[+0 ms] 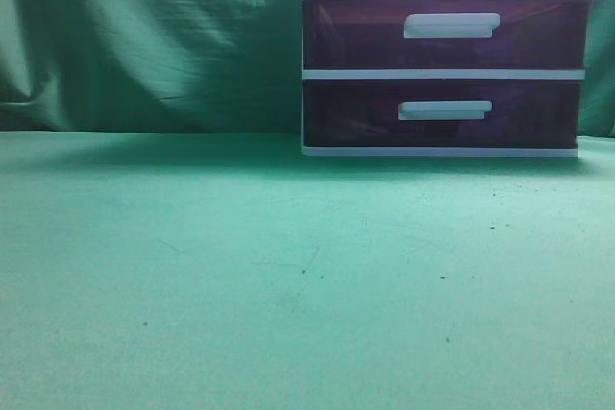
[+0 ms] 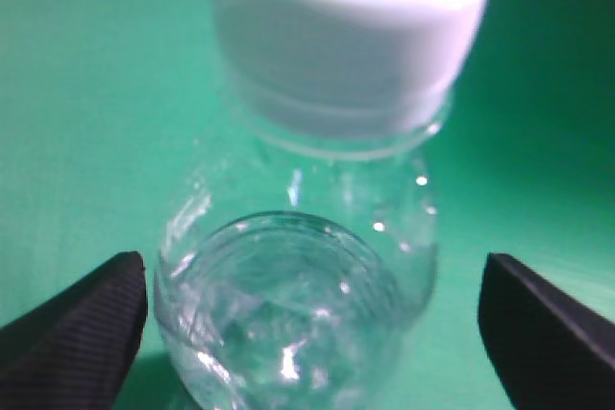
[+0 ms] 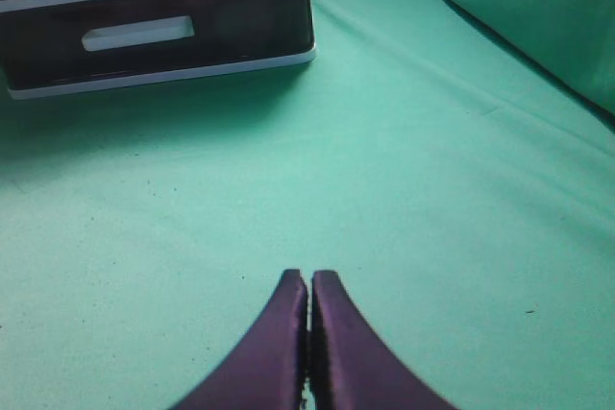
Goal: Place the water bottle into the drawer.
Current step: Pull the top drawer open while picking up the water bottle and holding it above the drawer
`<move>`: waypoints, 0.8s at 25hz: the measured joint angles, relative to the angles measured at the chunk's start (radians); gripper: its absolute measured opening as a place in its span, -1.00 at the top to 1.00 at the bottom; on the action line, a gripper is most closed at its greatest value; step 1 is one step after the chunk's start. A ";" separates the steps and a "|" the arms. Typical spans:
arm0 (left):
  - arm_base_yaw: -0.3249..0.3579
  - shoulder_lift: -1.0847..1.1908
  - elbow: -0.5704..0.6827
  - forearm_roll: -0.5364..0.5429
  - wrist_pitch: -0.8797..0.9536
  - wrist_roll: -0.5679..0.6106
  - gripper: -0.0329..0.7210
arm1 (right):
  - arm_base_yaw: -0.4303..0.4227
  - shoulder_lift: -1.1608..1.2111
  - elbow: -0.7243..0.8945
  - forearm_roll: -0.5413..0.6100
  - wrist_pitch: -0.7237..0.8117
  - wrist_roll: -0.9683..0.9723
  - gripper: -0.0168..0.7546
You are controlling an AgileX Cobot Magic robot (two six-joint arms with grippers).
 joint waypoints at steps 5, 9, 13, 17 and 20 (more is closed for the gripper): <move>0.000 0.066 -0.036 -0.002 -0.032 0.052 -0.60 | 0.000 0.000 0.000 0.000 0.000 0.000 0.96; 0.000 0.072 -0.044 -0.002 -0.046 0.061 -0.21 | 0.000 0.000 0.000 0.000 0.000 0.000 0.96; 0.000 0.072 -0.044 0.009 -0.046 0.068 0.14 | 0.000 0.000 0.000 0.000 0.000 0.000 0.96; 0.000 0.072 -0.044 0.095 -0.046 0.068 0.10 | 0.000 0.000 0.000 0.000 0.000 0.000 0.96; 0.000 0.041 -0.044 0.182 -0.024 0.065 0.10 | 0.000 0.000 0.000 0.000 0.000 0.000 0.96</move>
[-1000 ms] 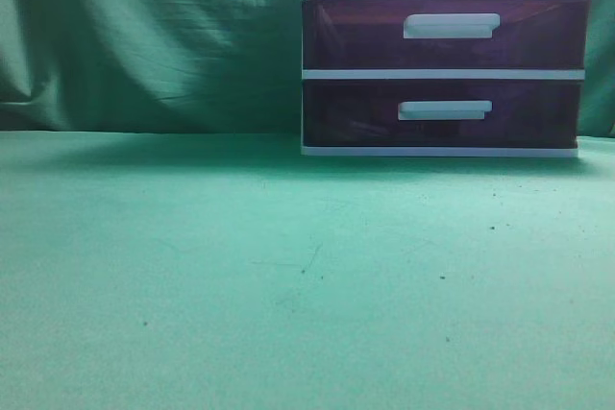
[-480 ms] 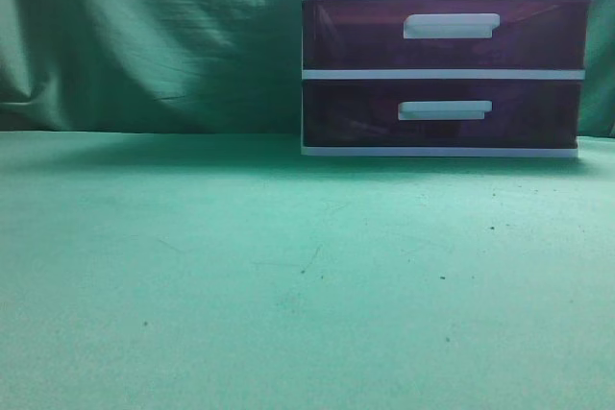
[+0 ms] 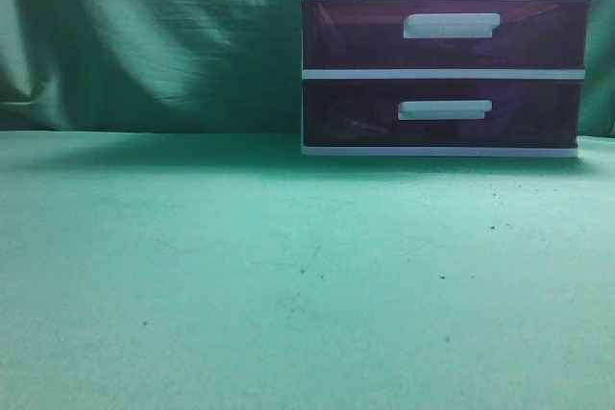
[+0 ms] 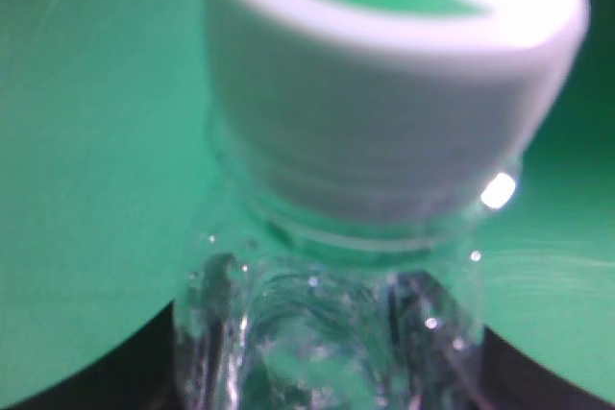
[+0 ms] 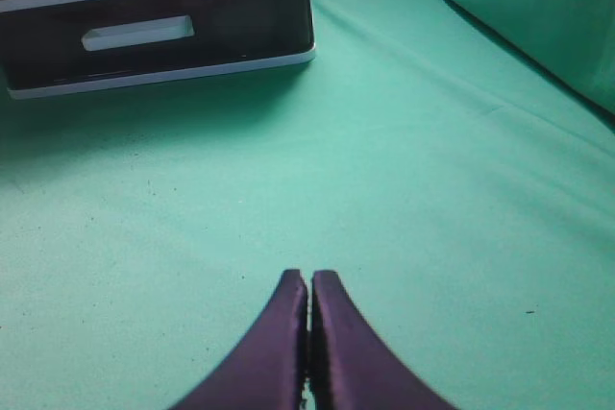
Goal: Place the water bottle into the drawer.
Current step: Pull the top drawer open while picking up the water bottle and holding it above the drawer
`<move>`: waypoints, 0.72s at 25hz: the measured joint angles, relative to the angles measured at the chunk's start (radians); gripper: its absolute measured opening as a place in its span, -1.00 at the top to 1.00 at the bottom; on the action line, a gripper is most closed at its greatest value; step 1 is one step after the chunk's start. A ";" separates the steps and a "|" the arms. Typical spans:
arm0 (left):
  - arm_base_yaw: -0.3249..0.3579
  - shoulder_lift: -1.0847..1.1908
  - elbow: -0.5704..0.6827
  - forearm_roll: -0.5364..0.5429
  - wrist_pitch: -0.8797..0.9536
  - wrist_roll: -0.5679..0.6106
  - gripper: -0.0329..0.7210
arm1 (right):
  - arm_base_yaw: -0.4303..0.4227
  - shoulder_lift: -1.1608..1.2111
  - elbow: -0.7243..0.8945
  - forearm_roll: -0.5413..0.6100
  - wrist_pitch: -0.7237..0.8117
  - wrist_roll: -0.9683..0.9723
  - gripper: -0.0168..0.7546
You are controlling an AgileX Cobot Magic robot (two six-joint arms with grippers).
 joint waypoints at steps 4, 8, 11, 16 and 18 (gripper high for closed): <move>0.000 -0.109 0.000 0.071 0.010 -0.022 0.10 | 0.000 0.000 0.000 0.000 0.000 0.000 0.96; 0.000 -0.231 0.000 0.119 0.051 -0.040 0.10 | 0.000 0.000 0.000 0.000 0.000 0.000 0.96; -0.005 -0.304 -0.004 0.150 0.138 -0.061 0.10 | 0.000 0.000 0.000 0.000 0.000 0.000 0.96; -0.078 -0.377 -0.075 0.203 0.340 -0.114 0.10 | 0.000 0.000 0.000 -0.011 -0.007 -0.020 0.96; -0.131 -0.398 -0.114 0.209 0.405 -0.124 0.10 | 0.000 0.000 0.000 -0.046 -0.043 -0.075 0.96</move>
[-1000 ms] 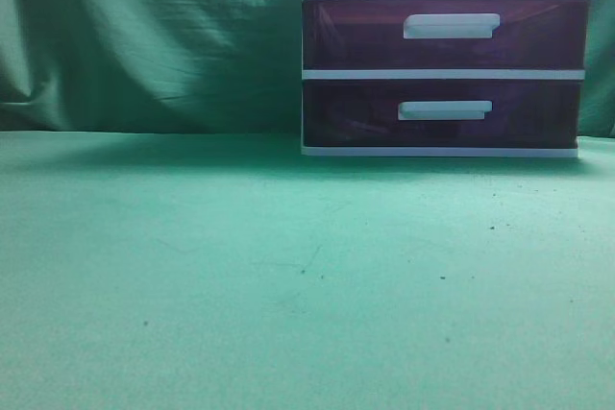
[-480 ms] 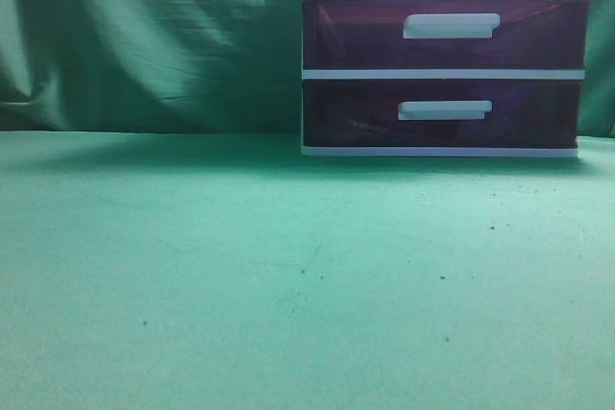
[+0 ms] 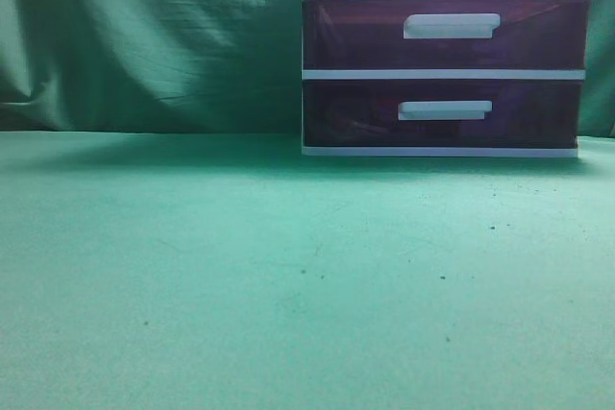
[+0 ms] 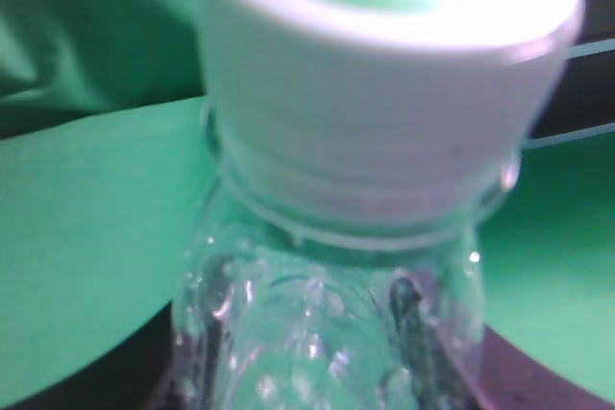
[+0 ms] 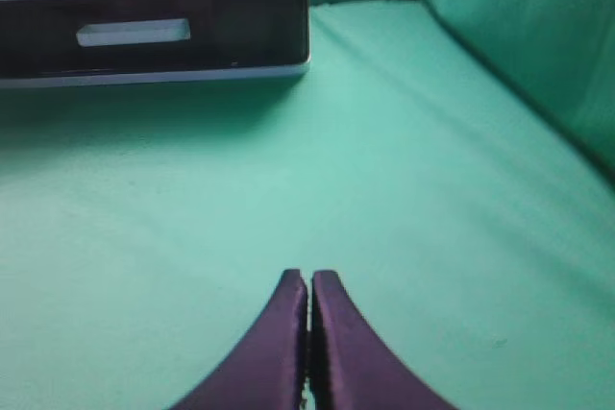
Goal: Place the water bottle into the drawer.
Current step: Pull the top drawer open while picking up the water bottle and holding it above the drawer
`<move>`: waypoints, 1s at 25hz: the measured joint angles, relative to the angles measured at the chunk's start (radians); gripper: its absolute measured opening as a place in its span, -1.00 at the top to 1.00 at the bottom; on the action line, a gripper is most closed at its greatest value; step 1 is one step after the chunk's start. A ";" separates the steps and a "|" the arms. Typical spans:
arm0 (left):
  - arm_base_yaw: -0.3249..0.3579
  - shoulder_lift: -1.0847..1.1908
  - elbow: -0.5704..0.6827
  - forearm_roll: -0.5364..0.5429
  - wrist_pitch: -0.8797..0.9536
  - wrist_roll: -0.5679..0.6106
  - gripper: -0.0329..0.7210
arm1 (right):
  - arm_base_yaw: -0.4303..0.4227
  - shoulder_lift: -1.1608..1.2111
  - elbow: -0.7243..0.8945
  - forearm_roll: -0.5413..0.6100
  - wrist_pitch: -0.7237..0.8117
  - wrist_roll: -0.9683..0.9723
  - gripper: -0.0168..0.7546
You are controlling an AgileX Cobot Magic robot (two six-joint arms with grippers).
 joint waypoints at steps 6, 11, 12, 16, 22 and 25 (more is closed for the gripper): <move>-0.140 -0.074 -0.141 0.002 0.266 -0.026 0.10 | 0.000 0.000 0.000 0.161 -0.402 0.024 0.96; -0.203 -0.124 -0.217 0.000 0.416 -0.029 0.10 | -0.001 0.000 -0.057 0.190 -0.570 0.014 0.96; -0.208 -0.133 -0.223 0.000 0.429 -0.029 0.10 | -0.001 0.014 -0.105 0.165 -0.515 -0.007 0.96; -0.218 -0.157 -0.225 -0.023 0.451 -0.029 0.10 | -0.001 0.188 -0.335 0.102 -0.235 -0.123 0.96; -0.220 -0.161 -0.225 -0.053 0.500 -0.030 0.10 | -0.001 0.560 -0.629 0.088 0.084 -0.207 0.96; -0.220 -0.163 -0.225 -0.053 0.516 -0.030 0.10 | 0.032 0.719 -0.752 0.082 0.154 -0.347 0.96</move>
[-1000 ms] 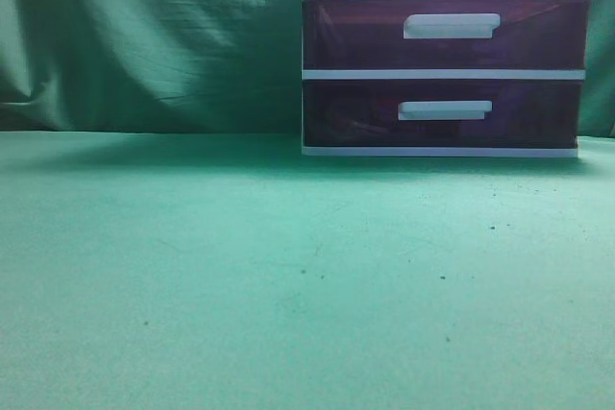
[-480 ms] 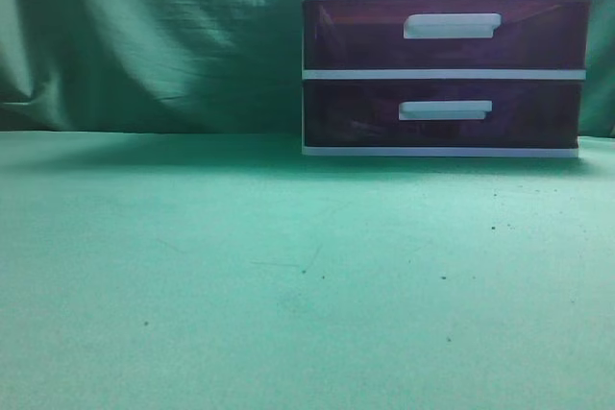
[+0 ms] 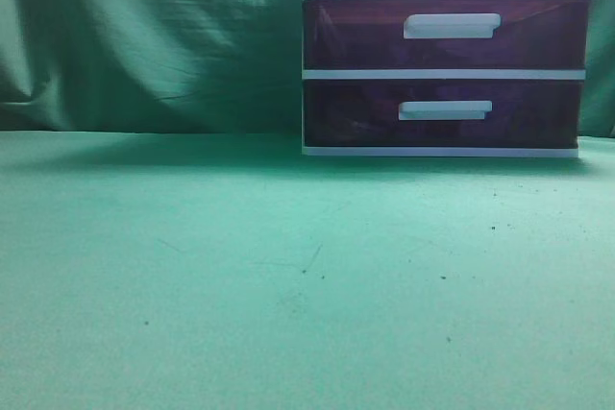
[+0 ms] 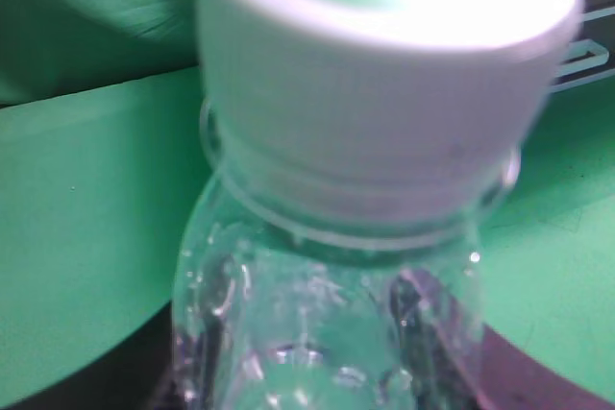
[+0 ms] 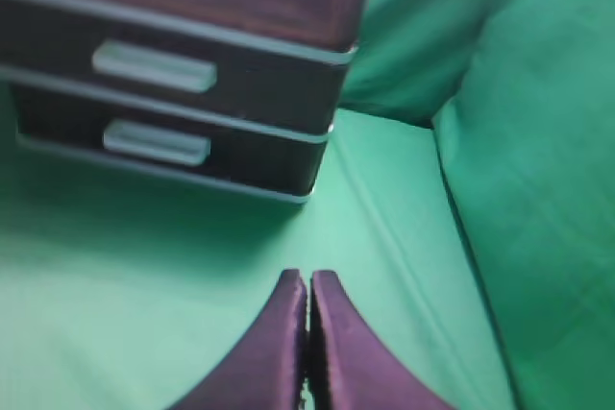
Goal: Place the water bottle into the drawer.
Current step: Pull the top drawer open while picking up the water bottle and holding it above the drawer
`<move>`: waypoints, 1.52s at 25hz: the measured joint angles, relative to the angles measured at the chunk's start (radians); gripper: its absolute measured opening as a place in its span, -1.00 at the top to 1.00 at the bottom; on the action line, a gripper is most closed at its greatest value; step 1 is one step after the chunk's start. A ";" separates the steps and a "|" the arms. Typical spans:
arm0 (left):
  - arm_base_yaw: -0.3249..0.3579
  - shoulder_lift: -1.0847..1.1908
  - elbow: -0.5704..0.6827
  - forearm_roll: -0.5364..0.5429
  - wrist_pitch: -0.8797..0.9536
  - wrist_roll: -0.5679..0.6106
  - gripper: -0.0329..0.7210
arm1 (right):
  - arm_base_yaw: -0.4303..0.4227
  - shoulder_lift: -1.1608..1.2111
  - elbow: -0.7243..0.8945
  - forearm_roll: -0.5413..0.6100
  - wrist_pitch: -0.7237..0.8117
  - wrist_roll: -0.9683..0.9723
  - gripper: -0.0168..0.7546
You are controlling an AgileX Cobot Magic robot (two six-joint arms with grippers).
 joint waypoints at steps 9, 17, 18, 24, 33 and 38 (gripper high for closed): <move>0.000 0.000 0.000 -0.002 0.000 0.000 0.10 | 0.269 0.417 -0.322 -0.304 -0.045 -0.330 0.96; 0.000 0.000 0.000 -0.002 0.000 0.000 0.10 | 0.309 0.722 -0.374 -0.638 -0.457 -0.337 0.65; 0.000 0.000 0.000 -0.002 0.000 0.000 0.10 | 0.309 0.756 -0.376 -0.665 -0.486 -0.351 0.54; 0.000 0.000 0.000 -0.002 0.000 0.000 0.10 | 0.309 0.869 -0.378 -0.715 -0.635 -0.484 -0.10; 0.000 -0.001 0.000 -0.002 0.026 0.000 0.10 | 0.239 0.910 -0.390 -0.569 -0.776 -0.624 -0.16; -0.002 -0.001 0.000 -0.002 0.026 0.000 0.10 | 0.220 0.983 -0.470 -0.547 -0.781 -0.643 -0.16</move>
